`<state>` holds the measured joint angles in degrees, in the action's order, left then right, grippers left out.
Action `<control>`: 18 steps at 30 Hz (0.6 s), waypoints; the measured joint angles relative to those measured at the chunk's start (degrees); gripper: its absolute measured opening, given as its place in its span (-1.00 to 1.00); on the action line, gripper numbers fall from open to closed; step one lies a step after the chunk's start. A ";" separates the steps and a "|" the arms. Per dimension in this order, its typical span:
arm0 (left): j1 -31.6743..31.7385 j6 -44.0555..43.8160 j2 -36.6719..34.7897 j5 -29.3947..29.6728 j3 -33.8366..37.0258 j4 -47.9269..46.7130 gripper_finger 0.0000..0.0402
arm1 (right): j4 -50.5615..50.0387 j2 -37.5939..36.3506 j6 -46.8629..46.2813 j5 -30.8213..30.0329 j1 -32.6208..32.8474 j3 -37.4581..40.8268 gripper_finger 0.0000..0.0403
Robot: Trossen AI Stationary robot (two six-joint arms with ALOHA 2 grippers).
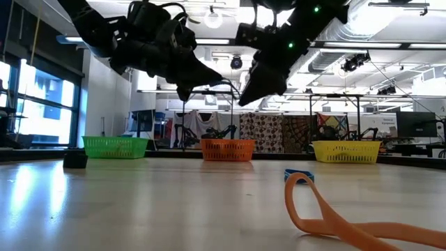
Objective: Sort rubber bands into baskets
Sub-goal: Put the blue rubber band into the yellow bin
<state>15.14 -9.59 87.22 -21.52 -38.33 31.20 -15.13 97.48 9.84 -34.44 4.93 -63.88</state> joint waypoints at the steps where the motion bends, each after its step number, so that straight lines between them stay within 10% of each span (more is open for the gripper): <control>1: 0.16 -0.37 0.00 0.11 0.02 -0.02 -1.00 | -0.56 -0.45 -0.78 0.17 0.00 0.00 -0.38; 10: 3.60 1.16 0.01 0.00 0.01 0.20 -1.00 | 5.21 -2.23 2.29 10.94 -1.96 0.00 0.14; 18: 4.52 0.76 0.04 -2.61 0.00 3.03 -1.00 | 13.34 -1.06 10.47 9.45 -6.01 0.00 0.00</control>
<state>19.66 -8.83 87.26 -24.13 -38.33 34.23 -1.78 96.42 20.31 -25.00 -1.08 -63.88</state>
